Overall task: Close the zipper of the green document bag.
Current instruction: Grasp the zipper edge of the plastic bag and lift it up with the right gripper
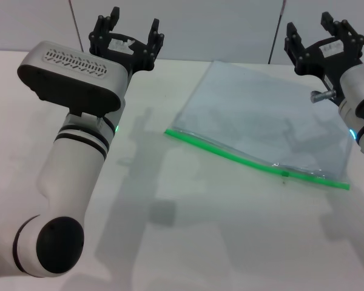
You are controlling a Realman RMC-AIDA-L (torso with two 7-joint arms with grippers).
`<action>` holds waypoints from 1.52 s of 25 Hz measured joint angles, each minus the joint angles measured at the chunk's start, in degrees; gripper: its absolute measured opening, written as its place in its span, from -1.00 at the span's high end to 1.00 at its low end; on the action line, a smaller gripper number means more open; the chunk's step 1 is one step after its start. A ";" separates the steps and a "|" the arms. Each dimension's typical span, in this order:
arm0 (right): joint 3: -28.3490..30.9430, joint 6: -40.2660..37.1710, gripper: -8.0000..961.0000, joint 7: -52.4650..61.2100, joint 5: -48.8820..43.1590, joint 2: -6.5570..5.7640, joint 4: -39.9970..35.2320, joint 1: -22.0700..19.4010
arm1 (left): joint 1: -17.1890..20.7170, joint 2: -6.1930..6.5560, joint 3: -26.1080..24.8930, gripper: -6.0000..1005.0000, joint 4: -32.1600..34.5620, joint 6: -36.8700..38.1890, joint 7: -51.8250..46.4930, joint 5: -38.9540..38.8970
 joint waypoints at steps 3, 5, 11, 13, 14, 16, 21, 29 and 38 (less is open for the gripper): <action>0.00 0.00 -0.30 0.00 0.00 0.00 0.00 0.00 | -0.01 0.00 0.00 -0.45 0.03 -0.01 0.00 -0.01; 0.00 0.00 -0.30 0.00 0.00 -0.01 0.00 0.00 | -0.02 0.00 0.00 -0.45 0.03 -0.01 0.00 -0.01; 0.00 0.00 -0.30 0.00 0.08 -0.01 0.00 0.00 | -0.02 0.00 0.00 -0.45 0.04 -0.01 0.00 -0.16; 0.00 0.00 -0.30 0.00 0.09 -0.01 0.00 0.00 | -0.02 0.00 0.00 -0.45 0.04 -0.01 0.00 -0.18; 0.00 0.00 -0.30 0.00 0.09 -0.04 0.00 0.00 | -0.02 0.00 0.00 -0.45 0.04 -0.01 0.00 -0.18; 0.00 -0.36 -0.31 0.00 -0.05 -0.11 -0.33 -0.03 | -0.02 0.00 0.00 -0.45 0.04 -0.01 0.00 -0.21; 1.24 -10.23 -0.31 -2.44 -0.51 -1.74 -5.89 -1.51 | 0.36 0.00 0.00 -0.45 -0.04 -0.01 0.13 -0.27; 5.06 -36.02 -0.31 -7.20 -0.55 -8.86 -19.08 -4.73 | 0.51 0.07 -0.01 -0.45 -0.10 -0.01 0.06 -0.27; 16.55 -59.22 -0.31 -25.91 -3.55 -5.80 -27.07 -12.94 | 0.88 0.17 -0.05 -0.45 0.00 -0.01 0.10 -0.33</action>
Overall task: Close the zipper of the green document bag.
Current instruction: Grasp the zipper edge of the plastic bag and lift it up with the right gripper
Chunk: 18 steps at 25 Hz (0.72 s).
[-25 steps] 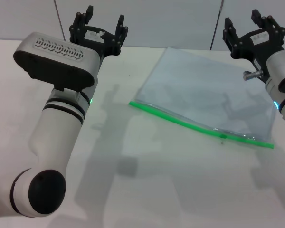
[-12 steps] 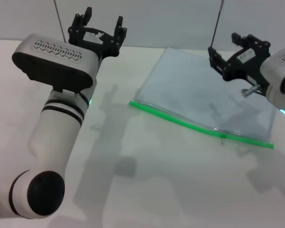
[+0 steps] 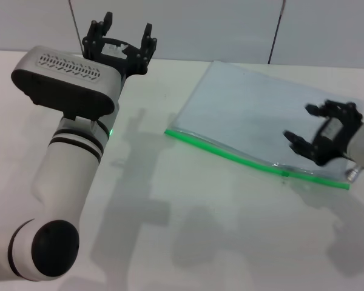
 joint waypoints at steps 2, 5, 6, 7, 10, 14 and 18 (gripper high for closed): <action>3.11 -4.79 -0.31 -1.49 -5.74 2.64 -1.04 -1.34 | 0.28 0.01 -0.24 -0.45 0.03 0.00 0.00 -0.02; 4.86 -7.69 -0.31 -0.67 -18.60 6.20 -2.35 -3.37 | 0.40 0.00 -0.36 -0.45 0.11 0.00 0.06 -0.14; 4.01 -7.86 -0.31 0.87 -22.67 6.47 -2.78 -3.79 | 0.40 -0.01 -0.36 -0.45 0.12 0.00 0.09 -0.30; 3.02 -8.00 -0.32 2.57 -26.52 6.52 -3.12 -4.10 | 0.40 -0.02 -0.35 -0.45 0.15 0.00 0.12 -0.51; 0.37 -8.45 -0.32 6.55 -32.66 6.29 -3.42 -4.22 | 0.39 0.09 -0.37 -0.45 0.22 0.00 0.09 -0.84; -1.48 -8.91 -0.32 8.94 -38.22 6.35 -2.93 -4.48 | 0.39 0.08 -0.35 -0.45 0.39 0.00 0.16 -1.06; -2.46 -11.28 -0.31 9.13 -38.68 6.24 -3.12 -4.56 | 0.52 0.06 -0.14 -0.45 1.00 0.00 0.18 -1.65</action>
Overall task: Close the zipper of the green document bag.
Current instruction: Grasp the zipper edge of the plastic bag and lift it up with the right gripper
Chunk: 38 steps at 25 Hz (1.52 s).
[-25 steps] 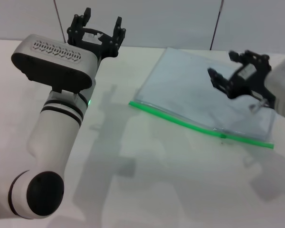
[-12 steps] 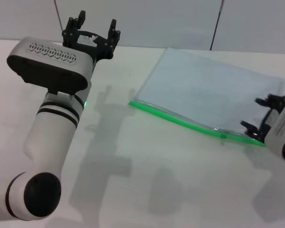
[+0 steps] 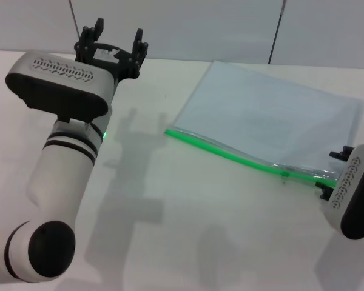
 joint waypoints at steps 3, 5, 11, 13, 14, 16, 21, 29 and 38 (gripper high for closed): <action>-0.66 -2.44 -0.31 -0.01 -0.08 0.01 -0.96 -0.05 | 0.14 -0.01 0.07 -0.45 0.39 -0.02 0.01 -0.41; -0.96 -3.61 -0.31 -0.06 -0.12 0.02 -1.34 -0.07 | 0.16 -0.02 0.11 -0.45 0.52 -0.07 0.02 -0.51; -1.04 -3.53 -0.31 -0.13 -0.20 0.05 -1.67 0.19 | 0.17 -0.13 0.14 -0.45 0.53 -0.09 0.05 -0.56; -0.97 -3.22 -0.31 -0.01 -0.22 0.07 -1.51 0.31 | 0.15 -0.14 0.11 -0.45 0.53 -0.09 0.01 -0.57; -0.95 -3.00 -0.31 0.09 -0.22 0.07 -1.41 0.34 | 0.13 -0.15 0.09 -0.45 0.53 -0.09 -0.02 -0.57; -0.95 -2.71 -0.31 0.21 -0.24 0.08 -1.33 0.36 | 0.12 -0.15 0.05 -0.45 0.53 -0.09 -0.03 -0.58; -0.54 -1.99 -0.31 0.23 -0.27 0.08 -0.62 0.54 | 0.09 -0.15 0.04 -0.45 0.53 -0.09 -0.03 -0.57; -0.15 -1.36 -0.30 0.33 -0.31 0.08 2.51 1.85 | 0.07 -0.15 -0.02 -0.45 0.51 -0.09 0.05 -0.57; 0.88 1.31 -0.29 0.97 -0.31 0.16 4.24 2.47 | -0.03 -0.15 -0.10 -0.45 0.56 -0.09 0.06 -0.57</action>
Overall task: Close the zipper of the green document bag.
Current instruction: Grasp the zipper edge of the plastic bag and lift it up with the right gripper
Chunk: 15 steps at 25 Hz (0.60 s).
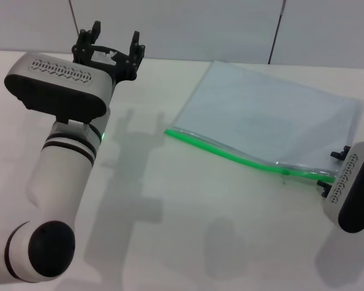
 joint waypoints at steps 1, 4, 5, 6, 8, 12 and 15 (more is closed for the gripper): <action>0.10 0.35 -0.29 0.00 0.00 0.02 0.15 0.02 | -0.04 -0.01 0.02 -0.45 0.00 0.00 -0.01 0.00; 0.32 1.22 -0.29 0.20 0.00 0.08 0.46 0.17 | -0.13 -0.04 0.04 -0.45 0.00 0.00 -0.08 0.00; 0.43 1.41 -0.29 0.40 0.00 0.05 0.51 0.29 | -0.16 -0.05 0.04 -0.45 0.00 0.00 -0.09 0.00; 0.61 1.54 -0.29 0.60 0.00 0.06 0.61 0.44 | -0.17 -0.05 0.04 -0.45 0.00 0.00 -0.09 0.00; 1.11 1.74 -0.29 1.05 0.00 0.03 0.99 0.92 | -0.17 -0.06 0.03 -0.45 0.00 0.00 -0.10 0.00; 1.74 1.76 -0.29 1.45 0.01 -0.01 2.25 1.91 | -0.21 -0.08 0.03 -0.45 0.00 0.00 -0.11 0.00; 1.77 1.74 -0.29 1.11 0.01 -0.06 3.57 2.54 | -0.23 -0.09 0.03 -0.45 -0.02 0.00 -0.12 0.00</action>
